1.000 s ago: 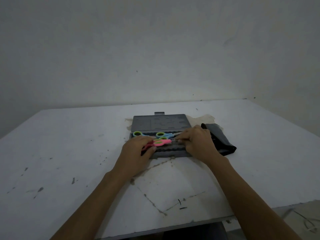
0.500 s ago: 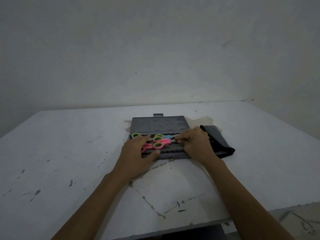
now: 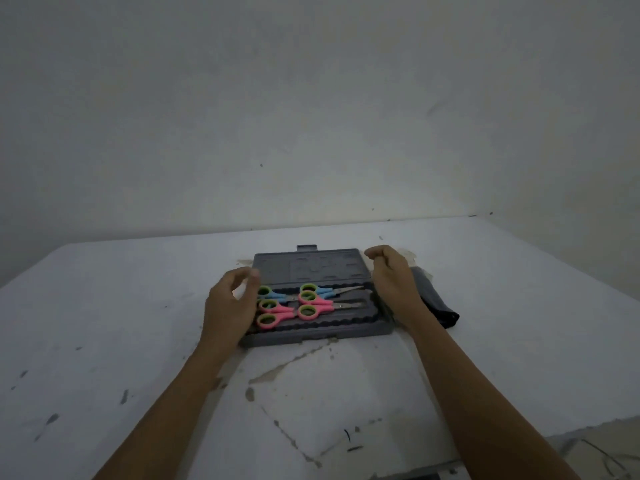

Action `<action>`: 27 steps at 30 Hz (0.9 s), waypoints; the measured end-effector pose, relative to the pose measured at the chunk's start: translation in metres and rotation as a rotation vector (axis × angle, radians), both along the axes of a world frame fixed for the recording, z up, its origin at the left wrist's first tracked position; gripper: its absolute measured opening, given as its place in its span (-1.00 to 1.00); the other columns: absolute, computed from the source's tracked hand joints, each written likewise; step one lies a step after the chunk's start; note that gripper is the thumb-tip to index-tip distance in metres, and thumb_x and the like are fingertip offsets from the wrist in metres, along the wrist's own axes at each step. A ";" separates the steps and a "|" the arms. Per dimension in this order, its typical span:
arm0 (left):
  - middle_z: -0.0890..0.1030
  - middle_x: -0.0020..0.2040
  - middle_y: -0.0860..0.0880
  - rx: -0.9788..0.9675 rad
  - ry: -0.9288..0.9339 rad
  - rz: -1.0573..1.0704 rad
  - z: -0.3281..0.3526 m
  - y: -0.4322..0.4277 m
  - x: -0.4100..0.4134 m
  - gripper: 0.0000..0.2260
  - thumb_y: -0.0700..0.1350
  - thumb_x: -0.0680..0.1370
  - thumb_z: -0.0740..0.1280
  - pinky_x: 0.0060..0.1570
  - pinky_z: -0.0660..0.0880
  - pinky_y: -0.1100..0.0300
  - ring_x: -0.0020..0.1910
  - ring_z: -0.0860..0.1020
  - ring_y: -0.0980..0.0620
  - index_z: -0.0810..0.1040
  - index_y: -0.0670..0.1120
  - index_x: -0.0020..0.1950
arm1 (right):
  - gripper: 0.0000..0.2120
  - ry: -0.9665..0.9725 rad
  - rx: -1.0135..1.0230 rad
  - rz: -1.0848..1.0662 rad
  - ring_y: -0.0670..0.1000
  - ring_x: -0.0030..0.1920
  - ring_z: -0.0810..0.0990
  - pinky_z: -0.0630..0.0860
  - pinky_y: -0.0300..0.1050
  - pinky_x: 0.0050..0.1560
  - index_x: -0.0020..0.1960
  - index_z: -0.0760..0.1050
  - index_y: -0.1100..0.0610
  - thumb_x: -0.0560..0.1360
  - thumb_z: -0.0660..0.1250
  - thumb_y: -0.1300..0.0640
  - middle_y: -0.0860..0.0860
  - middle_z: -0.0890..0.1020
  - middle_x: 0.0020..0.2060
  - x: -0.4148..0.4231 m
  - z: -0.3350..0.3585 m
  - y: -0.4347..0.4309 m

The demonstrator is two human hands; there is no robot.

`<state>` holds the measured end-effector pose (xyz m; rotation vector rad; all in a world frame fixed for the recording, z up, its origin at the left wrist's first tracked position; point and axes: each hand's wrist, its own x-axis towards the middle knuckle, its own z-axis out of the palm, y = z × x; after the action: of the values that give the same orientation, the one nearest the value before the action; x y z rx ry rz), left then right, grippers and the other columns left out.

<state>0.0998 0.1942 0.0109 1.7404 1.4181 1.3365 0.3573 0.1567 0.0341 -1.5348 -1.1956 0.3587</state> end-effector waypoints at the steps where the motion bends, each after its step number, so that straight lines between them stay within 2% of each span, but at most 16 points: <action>1: 0.59 0.24 -0.11 -0.037 -0.063 0.035 0.001 0.008 0.001 -0.64 0.07 0.63 0.19 0.20 0.47 0.06 0.22 0.53 -0.06 0.51 -0.12 0.30 | -0.77 0.025 -0.044 0.002 -0.11 -0.23 0.44 0.40 -0.39 -0.30 0.17 0.44 0.17 0.65 0.03 0.19 0.01 0.52 -0.12 0.000 -0.001 0.005; 4: 0.61 0.12 -0.20 -0.138 -0.141 0.049 0.000 0.023 0.006 -0.60 0.09 0.67 0.09 -0.06 0.43 0.16 -0.02 0.53 -0.05 0.54 -0.17 0.18 | -0.71 0.066 -0.151 0.005 -0.02 0.02 0.45 0.38 -0.19 0.04 0.27 0.38 0.14 0.66 0.01 0.07 0.10 0.53 0.15 -0.001 -0.018 0.016; 6: 0.62 0.02 -0.15 -0.203 -0.161 0.032 -0.003 0.025 0.009 -0.58 0.12 0.67 0.03 -0.15 0.43 0.16 -0.14 0.53 0.01 0.55 -0.13 0.04 | -0.63 0.120 -0.173 0.007 0.04 0.12 0.48 0.43 -0.09 0.16 0.39 0.30 0.16 0.65 0.04 0.02 0.11 0.51 0.22 0.001 -0.026 0.019; 7: 0.61 0.01 -0.10 -0.236 -0.195 0.018 -0.004 0.026 0.009 -0.60 0.13 0.67 0.01 -0.10 0.44 0.16 -0.15 0.53 0.04 0.55 -0.07 0.02 | -0.59 0.151 -0.175 0.003 0.03 0.09 0.51 0.48 -0.09 0.11 0.45 0.25 0.14 0.64 0.06 0.03 0.08 0.52 0.17 0.003 -0.028 0.019; 9: 0.58 0.09 -0.07 -0.301 -0.309 0.003 -0.004 0.030 0.006 -0.56 0.14 0.67 -0.01 0.09 0.45 0.11 0.00 0.56 0.00 0.56 -0.07 0.17 | -0.60 0.200 -0.189 0.009 -0.08 -0.11 0.52 0.50 -0.26 -0.20 0.45 0.23 0.14 0.63 0.10 0.10 -0.01 0.52 -0.04 0.006 -0.027 0.018; 10: 0.57 0.12 -0.07 -0.333 -0.380 0.002 -0.004 0.032 0.004 -0.56 0.13 0.67 0.01 0.13 0.46 0.11 0.08 0.57 -0.03 0.53 -0.11 0.26 | -0.62 0.212 -0.186 0.012 -0.11 -0.15 0.52 0.48 -0.34 -0.31 0.43 0.26 0.15 0.63 0.13 0.14 -0.04 0.50 -0.10 0.008 -0.027 0.017; 11: 0.58 0.12 -0.07 -0.360 -0.460 -0.003 -0.003 0.032 0.002 -0.60 0.08 0.68 0.06 0.10 0.48 0.12 0.09 0.58 -0.05 0.52 -0.13 0.28 | -0.64 0.228 -0.172 0.015 -0.10 -0.14 0.54 0.46 -0.40 -0.36 0.40 0.29 0.16 0.62 0.16 0.18 -0.04 0.52 -0.13 0.010 -0.028 0.016; 13: 0.63 0.09 -0.10 -0.395 -0.578 -0.020 -0.002 0.031 -0.004 -0.77 -0.08 0.65 0.21 -0.04 0.54 0.14 -0.01 0.63 -0.06 0.53 -0.15 0.21 | -0.65 0.291 -0.143 0.022 -0.09 -0.09 0.58 0.49 -0.41 -0.32 0.35 0.33 0.18 0.58 0.25 0.25 0.06 0.60 0.00 0.013 -0.030 0.015; 15: 0.65 0.08 -0.17 -0.413 -0.567 -0.022 -0.004 0.033 -0.008 -0.78 -0.20 0.59 0.30 -0.03 0.59 0.08 0.00 0.65 -0.10 0.54 -0.16 0.24 | -0.61 0.377 -0.117 0.035 -0.08 -0.07 0.60 0.55 -0.34 -0.27 0.33 0.36 0.19 0.53 0.31 0.33 0.15 0.60 0.12 0.014 -0.032 0.014; 18: 0.64 0.13 -0.19 -0.392 -0.508 -0.021 -0.004 0.032 -0.010 -0.73 -0.34 0.58 0.23 0.08 0.60 -0.03 0.05 0.64 -0.15 0.54 -0.16 0.24 | -0.59 0.464 -0.061 0.063 0.01 -0.05 0.65 0.61 -0.25 -0.21 0.28 0.38 0.20 0.48 0.31 0.44 0.18 0.63 0.07 0.013 -0.031 0.013; 20: 0.62 0.16 -0.15 -0.366 -0.511 -0.038 -0.001 0.030 -0.012 -0.69 -0.36 0.59 0.21 0.08 0.60 -0.01 0.08 0.63 -0.13 0.50 -0.16 0.30 | -0.55 0.497 -0.034 0.077 0.07 -0.03 0.66 0.64 -0.13 -0.12 0.28 0.39 0.22 0.44 0.32 0.49 0.19 0.63 0.05 0.013 -0.029 0.013; 22: 0.59 0.19 -0.11 -0.336 -0.537 -0.067 0.001 0.028 -0.014 -0.69 -0.32 0.62 0.20 0.06 0.59 0.05 0.10 0.61 -0.09 0.45 -0.13 0.35 | -0.52 0.514 -0.017 0.091 0.10 -0.04 0.67 0.65 -0.02 -0.07 0.28 0.38 0.23 0.42 0.31 0.54 0.18 0.64 0.01 0.013 -0.027 0.013; 24: 0.57 0.23 -0.09 -0.291 -0.513 -0.082 -0.001 0.027 -0.016 -0.74 -0.20 0.63 0.23 0.14 0.56 0.02 0.15 0.59 -0.07 0.50 0.01 0.30 | -0.50 0.501 0.003 0.099 0.12 -0.07 0.67 0.65 0.02 -0.06 0.28 0.38 0.25 0.41 0.28 0.57 0.20 0.65 -0.03 0.012 -0.027 0.012; 25: 0.56 0.24 -0.08 -0.255 -0.462 -0.081 -0.001 0.027 -0.016 -0.75 -0.13 0.63 0.26 0.19 0.55 -0.02 0.18 0.57 -0.08 0.52 0.10 0.27 | -0.50 0.488 0.012 0.098 0.12 -0.09 0.67 0.65 0.02 -0.06 0.28 0.38 0.24 0.41 0.27 0.58 0.22 0.65 -0.05 0.012 -0.027 0.011; 27: 0.56 0.16 -0.06 -0.177 -0.334 -0.069 0.003 0.023 -0.015 -0.71 -0.05 0.62 0.28 0.23 0.52 -0.05 0.17 0.55 -0.07 0.48 0.13 0.34 | -0.51 0.452 0.036 0.094 0.14 -0.12 0.65 0.64 0.02 -0.03 0.28 0.41 0.23 0.42 0.26 0.57 0.21 0.66 -0.09 0.012 -0.027 0.011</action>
<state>0.0850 0.2175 0.0137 1.3663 1.2357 1.3463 0.3697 0.1676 0.0071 -1.2788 -0.9110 0.7022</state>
